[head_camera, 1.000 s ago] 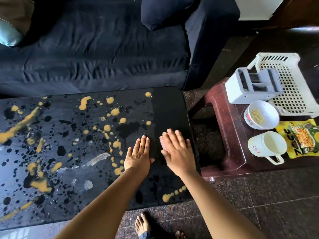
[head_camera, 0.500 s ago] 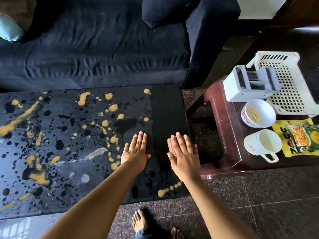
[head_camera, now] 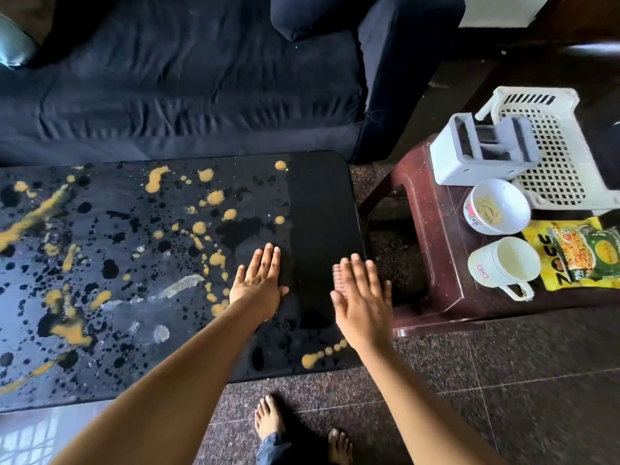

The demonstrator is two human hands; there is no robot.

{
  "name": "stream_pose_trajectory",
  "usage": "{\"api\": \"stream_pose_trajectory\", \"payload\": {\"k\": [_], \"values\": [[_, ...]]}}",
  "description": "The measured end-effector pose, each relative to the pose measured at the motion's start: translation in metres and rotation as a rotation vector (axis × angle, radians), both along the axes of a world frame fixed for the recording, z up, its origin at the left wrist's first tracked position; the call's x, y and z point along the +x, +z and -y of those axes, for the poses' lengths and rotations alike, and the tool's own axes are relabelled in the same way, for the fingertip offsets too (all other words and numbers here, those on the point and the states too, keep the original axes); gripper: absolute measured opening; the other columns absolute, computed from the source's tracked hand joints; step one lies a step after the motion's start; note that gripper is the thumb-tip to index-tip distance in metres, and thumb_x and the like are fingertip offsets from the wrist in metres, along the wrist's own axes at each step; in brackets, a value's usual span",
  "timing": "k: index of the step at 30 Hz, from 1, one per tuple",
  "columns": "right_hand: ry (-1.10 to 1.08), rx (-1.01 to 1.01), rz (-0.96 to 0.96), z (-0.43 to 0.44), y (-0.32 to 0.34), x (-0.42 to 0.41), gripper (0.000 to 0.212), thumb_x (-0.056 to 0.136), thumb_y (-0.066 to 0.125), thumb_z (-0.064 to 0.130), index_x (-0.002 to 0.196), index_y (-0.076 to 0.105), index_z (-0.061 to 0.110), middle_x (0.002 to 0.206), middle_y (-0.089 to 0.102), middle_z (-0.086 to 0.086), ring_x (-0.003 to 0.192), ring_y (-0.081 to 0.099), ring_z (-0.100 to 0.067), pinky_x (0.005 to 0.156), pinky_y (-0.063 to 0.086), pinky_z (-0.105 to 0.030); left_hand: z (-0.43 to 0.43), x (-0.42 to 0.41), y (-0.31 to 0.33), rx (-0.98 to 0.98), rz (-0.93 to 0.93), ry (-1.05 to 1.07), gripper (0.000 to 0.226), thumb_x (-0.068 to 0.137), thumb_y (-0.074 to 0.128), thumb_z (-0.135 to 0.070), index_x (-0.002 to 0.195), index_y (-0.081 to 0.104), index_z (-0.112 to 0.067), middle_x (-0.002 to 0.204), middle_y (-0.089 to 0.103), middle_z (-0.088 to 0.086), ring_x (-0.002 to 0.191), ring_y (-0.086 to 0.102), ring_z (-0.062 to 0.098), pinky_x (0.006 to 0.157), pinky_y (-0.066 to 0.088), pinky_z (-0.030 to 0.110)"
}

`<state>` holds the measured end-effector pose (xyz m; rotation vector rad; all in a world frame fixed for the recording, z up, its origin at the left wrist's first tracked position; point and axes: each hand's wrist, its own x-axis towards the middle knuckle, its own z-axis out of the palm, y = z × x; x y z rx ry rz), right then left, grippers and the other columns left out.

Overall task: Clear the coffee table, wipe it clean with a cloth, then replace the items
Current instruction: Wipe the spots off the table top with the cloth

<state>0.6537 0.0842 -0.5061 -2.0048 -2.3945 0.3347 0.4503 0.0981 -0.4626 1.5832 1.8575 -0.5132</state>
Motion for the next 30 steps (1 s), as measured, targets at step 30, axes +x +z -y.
{"api": "stream_pose_trajectory", "payload": {"k": [30], "values": [[0.056,0.012,0.018,0.05,0.001,0.017,0.059,0.094,0.028,0.049,0.149,0.022,0.028,0.157,0.019,0.005,0.143,0.022,-0.024,0.111,0.017,-0.05,0.06,0.028,0.018,0.379,0.025,0.084,0.061,0.099,0.041,-0.025,0.152,0.01,-0.024,0.161,-0.006,-0.001,0.147,-0.008,0.016,0.119,0.0,0.037]]}}
